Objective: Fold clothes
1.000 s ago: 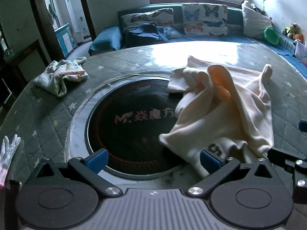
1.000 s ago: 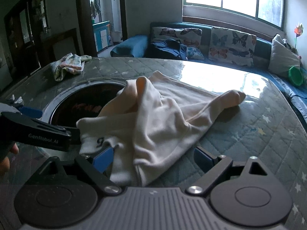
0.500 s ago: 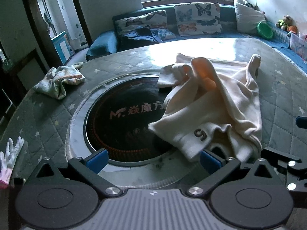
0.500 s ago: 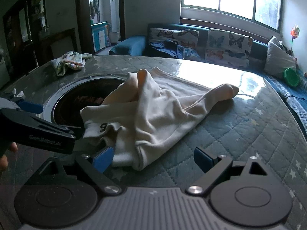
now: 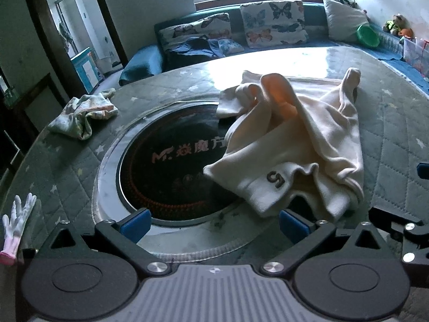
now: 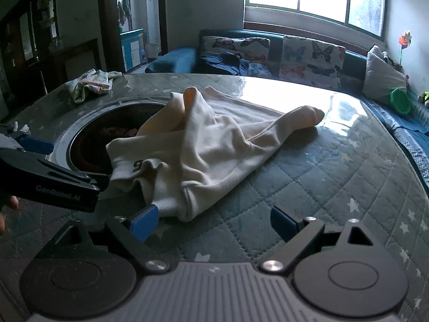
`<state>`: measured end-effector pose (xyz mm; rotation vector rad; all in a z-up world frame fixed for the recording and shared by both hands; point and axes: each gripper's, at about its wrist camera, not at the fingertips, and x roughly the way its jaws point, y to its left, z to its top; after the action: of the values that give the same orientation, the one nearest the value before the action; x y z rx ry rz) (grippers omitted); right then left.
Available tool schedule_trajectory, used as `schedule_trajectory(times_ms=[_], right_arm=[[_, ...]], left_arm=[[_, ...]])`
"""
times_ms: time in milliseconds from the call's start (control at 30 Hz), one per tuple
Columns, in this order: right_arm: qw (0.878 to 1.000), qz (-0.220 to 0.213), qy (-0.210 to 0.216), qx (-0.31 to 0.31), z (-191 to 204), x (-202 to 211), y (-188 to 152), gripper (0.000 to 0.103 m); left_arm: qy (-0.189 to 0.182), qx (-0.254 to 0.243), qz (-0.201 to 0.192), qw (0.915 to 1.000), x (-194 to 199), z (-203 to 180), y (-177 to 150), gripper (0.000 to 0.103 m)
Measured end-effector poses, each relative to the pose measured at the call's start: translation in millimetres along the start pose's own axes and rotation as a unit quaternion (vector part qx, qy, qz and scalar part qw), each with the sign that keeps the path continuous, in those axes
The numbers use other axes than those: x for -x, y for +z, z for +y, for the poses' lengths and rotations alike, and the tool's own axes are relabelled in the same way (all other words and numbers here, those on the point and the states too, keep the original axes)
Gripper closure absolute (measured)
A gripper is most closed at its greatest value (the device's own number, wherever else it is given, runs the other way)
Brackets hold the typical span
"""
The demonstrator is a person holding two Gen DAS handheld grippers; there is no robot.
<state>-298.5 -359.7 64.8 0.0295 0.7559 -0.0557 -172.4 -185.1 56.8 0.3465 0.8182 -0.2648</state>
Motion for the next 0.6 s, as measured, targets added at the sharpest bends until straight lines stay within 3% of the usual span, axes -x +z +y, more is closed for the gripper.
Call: schedule_trajectory(times_ms=[600], right_arm=[[1.000,0.006,0.001,0.001,5,-11,4,0.010]], left_arm=[[0.008,-0.001,0.005,1.0000,-8,3,2,0.000]])
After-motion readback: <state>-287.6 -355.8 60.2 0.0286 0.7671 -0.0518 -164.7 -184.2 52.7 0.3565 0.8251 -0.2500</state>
